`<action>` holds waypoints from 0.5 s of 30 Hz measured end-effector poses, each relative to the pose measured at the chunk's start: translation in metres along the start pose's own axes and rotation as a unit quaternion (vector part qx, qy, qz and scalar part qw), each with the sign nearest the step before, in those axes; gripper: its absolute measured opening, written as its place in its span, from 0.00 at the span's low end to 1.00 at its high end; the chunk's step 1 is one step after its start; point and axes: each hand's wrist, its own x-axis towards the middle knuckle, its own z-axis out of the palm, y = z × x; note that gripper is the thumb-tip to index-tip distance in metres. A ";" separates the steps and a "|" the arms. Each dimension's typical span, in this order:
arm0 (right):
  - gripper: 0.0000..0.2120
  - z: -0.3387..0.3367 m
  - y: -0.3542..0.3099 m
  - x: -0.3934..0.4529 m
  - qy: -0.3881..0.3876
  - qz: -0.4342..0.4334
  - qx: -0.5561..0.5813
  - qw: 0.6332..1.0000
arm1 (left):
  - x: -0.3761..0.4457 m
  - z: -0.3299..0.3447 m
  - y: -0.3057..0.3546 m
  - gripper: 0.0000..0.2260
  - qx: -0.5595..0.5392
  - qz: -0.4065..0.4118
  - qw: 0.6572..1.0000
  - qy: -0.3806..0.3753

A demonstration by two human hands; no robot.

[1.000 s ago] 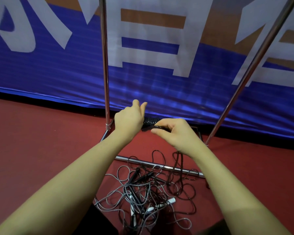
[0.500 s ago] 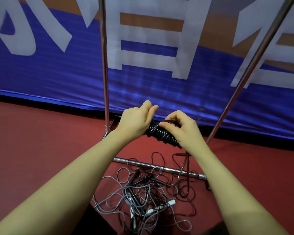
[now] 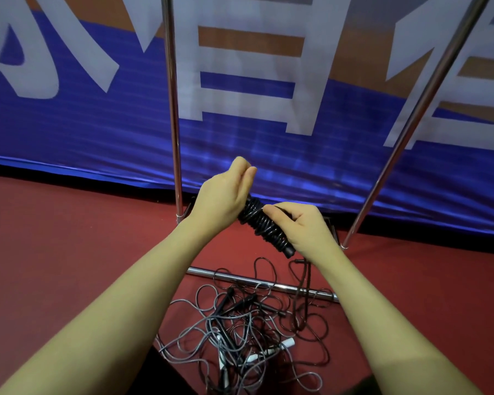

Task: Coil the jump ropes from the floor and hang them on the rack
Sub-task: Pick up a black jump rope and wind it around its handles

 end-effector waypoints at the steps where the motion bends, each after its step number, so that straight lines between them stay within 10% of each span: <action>1: 0.11 0.001 0.000 0.001 0.023 -0.009 -0.002 1.000 | 0.001 -0.001 0.001 0.06 -0.025 -0.003 0.999 0.024; 4: 0.11 0.002 0.000 0.003 0.122 -0.008 0.024 0.992 | 0.004 0.002 0.001 0.08 -0.125 -0.043 0.987 0.088; 8: 0.11 -0.001 0.003 0.009 0.219 -0.009 0.040 0.975 | -0.002 0.015 0.010 0.07 -0.209 -0.143 0.967 -0.019; 15: 0.07 0.008 -0.002 0.013 0.222 0.034 0.158 0.962 | -0.013 0.027 0.021 0.11 -0.291 -0.171 0.938 -0.077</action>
